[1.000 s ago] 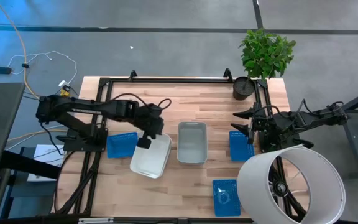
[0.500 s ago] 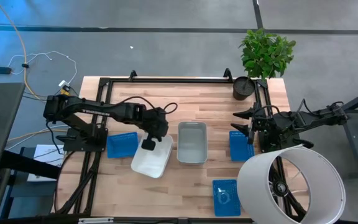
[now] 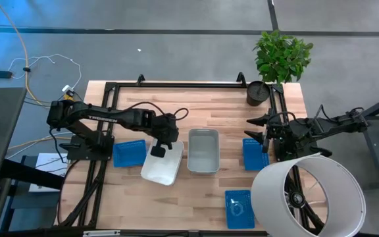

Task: Stack baskets by color
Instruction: Stack the bottom white bin on top of the other top white bins, then stack the top left bin on top of the other top right blue bin

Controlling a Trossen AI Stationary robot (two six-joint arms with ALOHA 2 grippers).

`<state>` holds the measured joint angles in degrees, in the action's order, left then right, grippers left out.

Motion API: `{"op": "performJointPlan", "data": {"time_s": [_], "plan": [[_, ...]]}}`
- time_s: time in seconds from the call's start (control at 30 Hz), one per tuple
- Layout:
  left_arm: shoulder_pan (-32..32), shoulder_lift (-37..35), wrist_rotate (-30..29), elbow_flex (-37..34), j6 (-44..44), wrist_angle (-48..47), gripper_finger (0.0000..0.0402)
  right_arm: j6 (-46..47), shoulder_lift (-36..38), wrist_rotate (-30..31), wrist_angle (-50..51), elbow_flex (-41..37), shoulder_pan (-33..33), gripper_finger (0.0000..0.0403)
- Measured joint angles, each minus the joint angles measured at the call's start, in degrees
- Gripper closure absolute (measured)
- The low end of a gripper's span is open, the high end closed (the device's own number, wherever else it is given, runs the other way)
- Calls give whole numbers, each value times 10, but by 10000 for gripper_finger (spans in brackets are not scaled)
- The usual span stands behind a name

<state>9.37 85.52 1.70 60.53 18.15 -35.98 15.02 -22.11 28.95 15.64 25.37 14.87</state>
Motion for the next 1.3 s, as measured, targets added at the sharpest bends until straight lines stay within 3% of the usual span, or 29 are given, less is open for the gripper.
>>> {"op": "performJointPlan", "data": {"time_s": [0.2, 0.63, 0.97, 1.1, 1.3], "plan": [[3, 0, 0, 0, -1, 0, 351, 0, 0, -1, 0, 0, 0, 162], [22, 0, -4, 24, -56, -46, 196, 5, 0, -3, 0, 0, 0, 162], [46, -34, -4, 110, -101, -88, 168, -10, 0, 0, 0, 0, 0, 162], [55, -90, -4, 103, -178, -22, 167, 8, 0, -1, 0, 0, 0, 162], [45, -206, -39, 17, -264, 178, 167, 14, 0, -1, 0, 0, 0, 162]]}}
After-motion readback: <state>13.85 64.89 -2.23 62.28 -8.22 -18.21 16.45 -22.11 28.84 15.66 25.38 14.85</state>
